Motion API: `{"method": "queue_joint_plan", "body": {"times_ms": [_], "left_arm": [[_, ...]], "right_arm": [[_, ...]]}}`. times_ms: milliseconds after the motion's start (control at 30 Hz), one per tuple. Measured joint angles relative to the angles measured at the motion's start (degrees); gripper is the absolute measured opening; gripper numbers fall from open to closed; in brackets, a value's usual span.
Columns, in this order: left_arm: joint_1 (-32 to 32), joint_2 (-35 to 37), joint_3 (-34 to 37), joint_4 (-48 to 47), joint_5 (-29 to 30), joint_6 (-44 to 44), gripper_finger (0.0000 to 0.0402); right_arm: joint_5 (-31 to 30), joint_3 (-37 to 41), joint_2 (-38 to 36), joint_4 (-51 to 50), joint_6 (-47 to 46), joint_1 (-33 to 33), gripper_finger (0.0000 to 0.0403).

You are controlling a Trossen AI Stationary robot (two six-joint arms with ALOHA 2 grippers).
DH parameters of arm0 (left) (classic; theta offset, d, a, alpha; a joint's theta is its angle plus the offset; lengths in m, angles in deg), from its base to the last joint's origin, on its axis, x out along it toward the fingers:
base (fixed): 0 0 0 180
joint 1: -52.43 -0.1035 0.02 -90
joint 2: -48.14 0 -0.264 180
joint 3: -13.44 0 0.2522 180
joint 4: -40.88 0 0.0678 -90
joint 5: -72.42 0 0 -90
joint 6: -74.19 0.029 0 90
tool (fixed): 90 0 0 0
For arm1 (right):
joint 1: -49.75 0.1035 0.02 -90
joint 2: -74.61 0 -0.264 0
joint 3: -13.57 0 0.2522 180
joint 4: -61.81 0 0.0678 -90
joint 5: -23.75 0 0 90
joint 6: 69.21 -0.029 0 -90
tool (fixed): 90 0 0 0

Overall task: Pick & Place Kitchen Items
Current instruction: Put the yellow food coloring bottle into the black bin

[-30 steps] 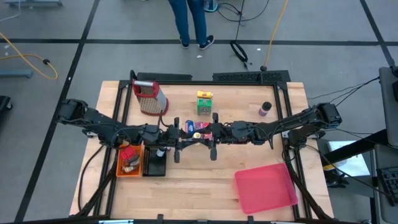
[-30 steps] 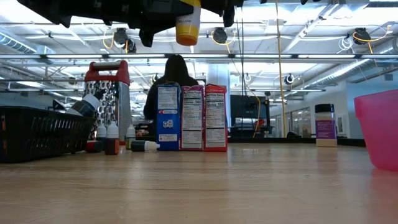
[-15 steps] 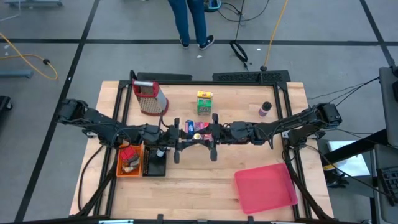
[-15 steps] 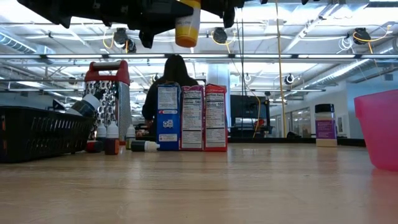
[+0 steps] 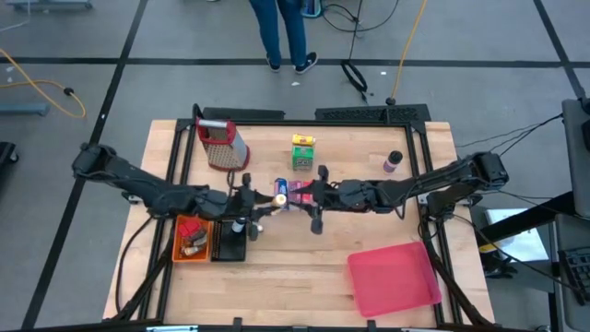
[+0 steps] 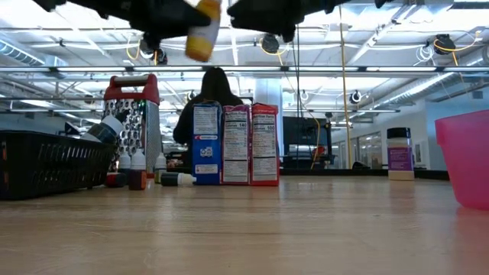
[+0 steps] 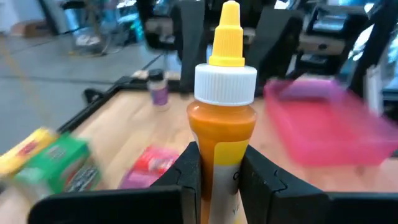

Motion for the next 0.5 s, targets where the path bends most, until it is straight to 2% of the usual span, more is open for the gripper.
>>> {"method": "queue_joint_plan", "body": {"times_ms": [233, 500], "left_arm": [[7.3, 8.7, 0.0, -17.9, 11.5, -9.2, 0.0067], [21.3, 13.2, 0.0, -38.7, 26.4, -32.9, 0.0068]], "right_arm": [[-3.3, -0.1, -3.1, -5.9, -0.9, 0.1, 0.012], [-3.3, -0.1, -4.1, -6.9, -0.9, 0.5, 0.0117]]}}
